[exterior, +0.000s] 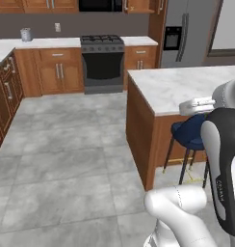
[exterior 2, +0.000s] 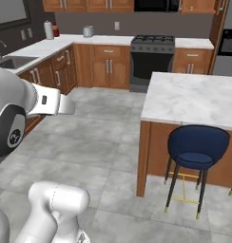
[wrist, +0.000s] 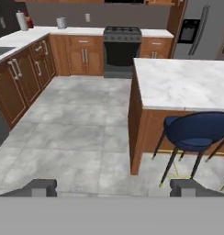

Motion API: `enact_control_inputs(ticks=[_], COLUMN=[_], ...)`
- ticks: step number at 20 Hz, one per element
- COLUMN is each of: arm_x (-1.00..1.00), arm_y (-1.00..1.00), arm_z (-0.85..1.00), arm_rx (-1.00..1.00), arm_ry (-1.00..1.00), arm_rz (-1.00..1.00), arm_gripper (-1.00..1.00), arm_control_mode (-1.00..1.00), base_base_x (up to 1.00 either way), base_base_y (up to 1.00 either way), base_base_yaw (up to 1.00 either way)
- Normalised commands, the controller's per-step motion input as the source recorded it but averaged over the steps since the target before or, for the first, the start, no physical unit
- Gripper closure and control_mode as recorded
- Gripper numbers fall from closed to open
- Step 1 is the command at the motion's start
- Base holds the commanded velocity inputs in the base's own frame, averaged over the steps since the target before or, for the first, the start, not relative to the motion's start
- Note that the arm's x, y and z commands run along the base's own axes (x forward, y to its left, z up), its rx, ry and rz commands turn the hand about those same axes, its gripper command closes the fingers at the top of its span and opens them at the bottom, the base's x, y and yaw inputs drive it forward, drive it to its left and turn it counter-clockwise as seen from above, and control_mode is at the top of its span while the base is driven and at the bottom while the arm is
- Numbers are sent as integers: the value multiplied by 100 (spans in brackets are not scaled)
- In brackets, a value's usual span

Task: Get the candle and the liquor from the cabinet and move them to the dining counter.

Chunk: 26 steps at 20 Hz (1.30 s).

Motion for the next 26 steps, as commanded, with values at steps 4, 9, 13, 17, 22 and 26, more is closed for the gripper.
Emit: enact_control_inputs(ticks=[4, 9, 13, 17, 22, 26], arm_x=[0, 0, 0, 0, 0, 0], arm_y=[0, 0, 0, 0, 0, 0], arm_z=[0, 0, 0, 0, 0, 0], arm_rx=[0, 0, 0, 0, 0, 0], arm_ry=[0, 0, 0, 0, 0, 0], arm_rz=[0, 0, 0, 0, 0, 0], arm_gripper=[-100, -100, -100, -100, -100, -100], arm_control_mode=[100, 100, 100, 100, 100, 100], base_base_x=[41, 97, 100, 100, 100, 100], base_base_y=[100, 100, 97, 84, 67, 53], base_base_yaw=[1, -2, 0, -2, -6, -3])
